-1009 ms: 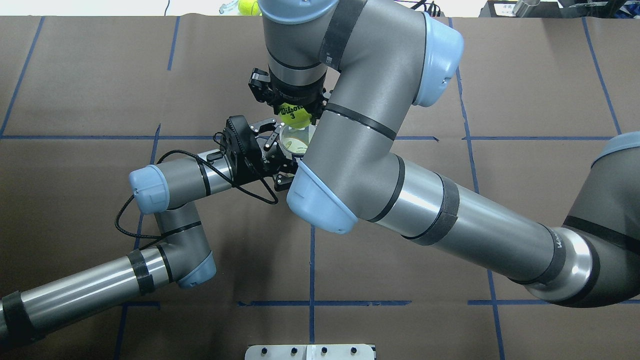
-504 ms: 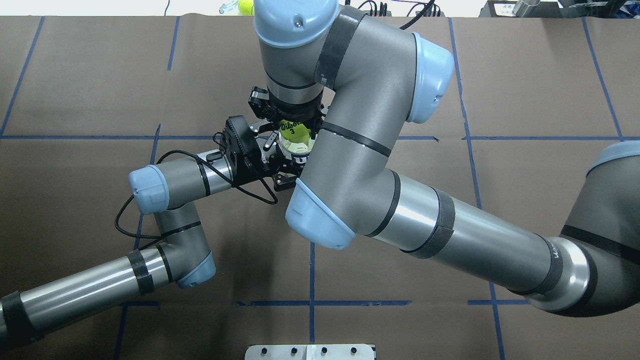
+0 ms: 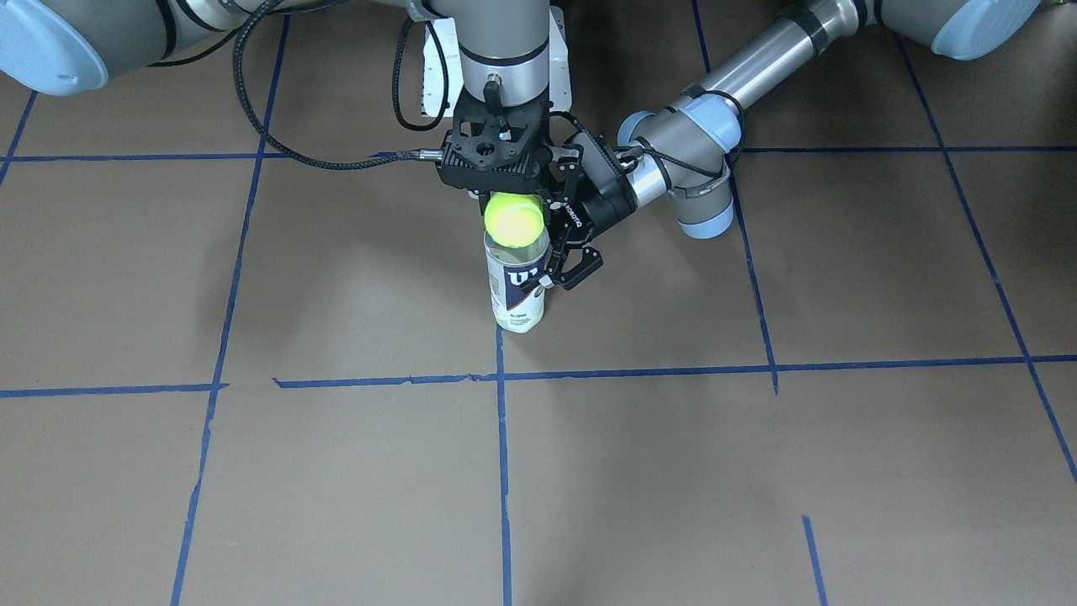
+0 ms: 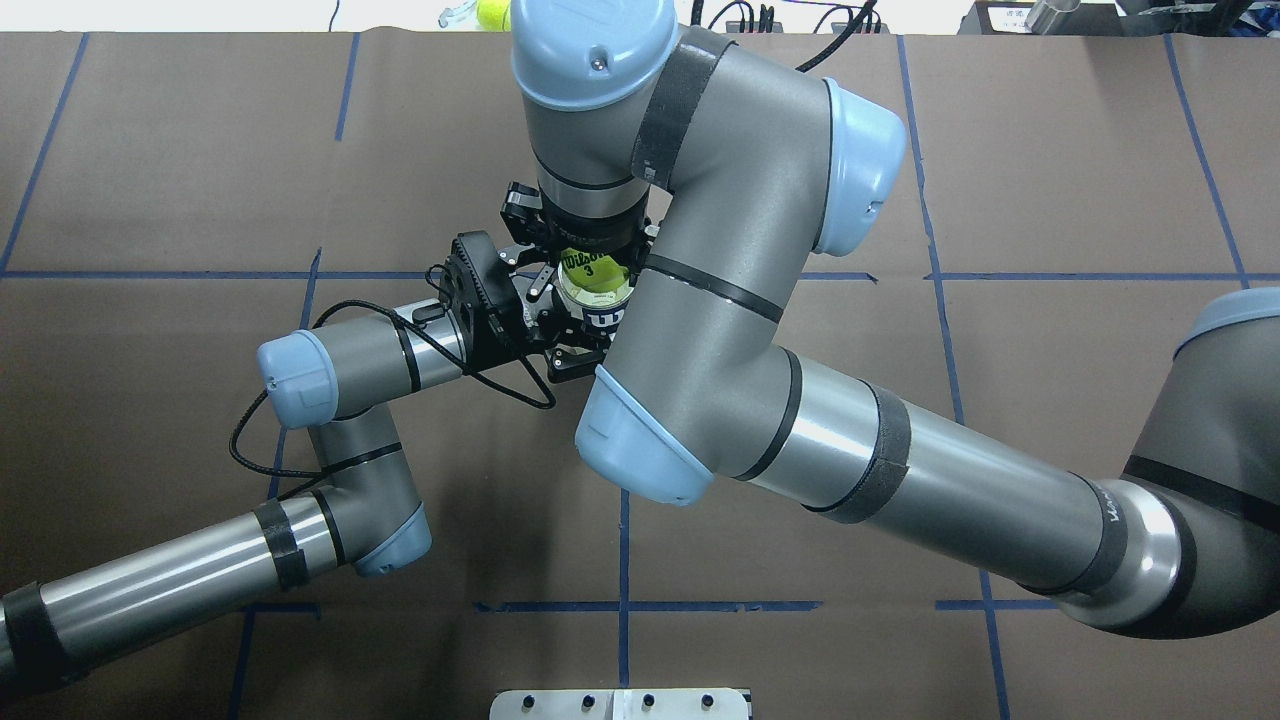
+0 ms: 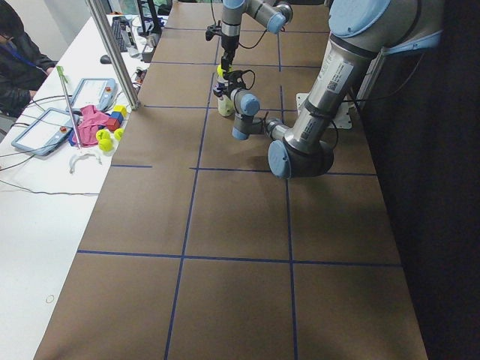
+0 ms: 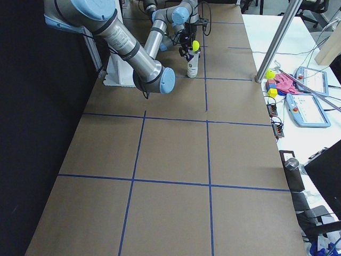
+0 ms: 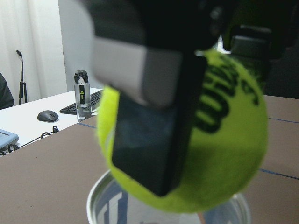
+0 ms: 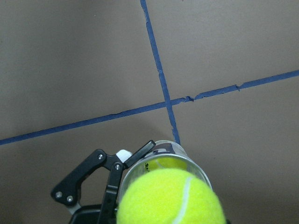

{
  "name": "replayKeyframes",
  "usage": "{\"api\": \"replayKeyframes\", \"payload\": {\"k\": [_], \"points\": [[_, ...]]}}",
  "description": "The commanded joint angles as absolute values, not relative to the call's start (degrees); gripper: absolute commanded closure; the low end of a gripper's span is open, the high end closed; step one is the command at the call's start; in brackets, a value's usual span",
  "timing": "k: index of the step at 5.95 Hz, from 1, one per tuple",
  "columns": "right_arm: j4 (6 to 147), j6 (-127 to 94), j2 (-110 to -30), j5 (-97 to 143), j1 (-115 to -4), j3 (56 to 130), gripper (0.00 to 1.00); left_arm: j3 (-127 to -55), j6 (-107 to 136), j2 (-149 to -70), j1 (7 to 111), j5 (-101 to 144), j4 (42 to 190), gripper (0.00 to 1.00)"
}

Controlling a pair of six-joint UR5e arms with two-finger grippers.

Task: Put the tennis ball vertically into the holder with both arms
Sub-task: 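Lower the ball into the can and open the right gripper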

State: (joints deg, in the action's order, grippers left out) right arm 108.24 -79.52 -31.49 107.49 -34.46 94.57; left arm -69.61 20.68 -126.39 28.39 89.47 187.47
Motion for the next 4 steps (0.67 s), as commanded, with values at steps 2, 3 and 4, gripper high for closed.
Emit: {"api": "replayKeyframes", "payload": {"k": [2, 3, 4], "points": [[108.19, -78.66, -31.73, 107.4, -34.45, 94.57, 0.01, -69.61, 20.65, -126.39, 28.39, 89.47, 187.47, 0.07], [108.19, -78.05, -31.73, 107.49, -34.45, 94.66, 0.0, -69.61, 20.65, -126.39, 28.39, 89.39, 187.47, 0.07], [108.19, -75.61, -32.16, 107.84, -34.54, 96.05, 0.0, -69.61, 20.65, -126.39, 28.39, 89.38, 187.47, 0.07]]}}
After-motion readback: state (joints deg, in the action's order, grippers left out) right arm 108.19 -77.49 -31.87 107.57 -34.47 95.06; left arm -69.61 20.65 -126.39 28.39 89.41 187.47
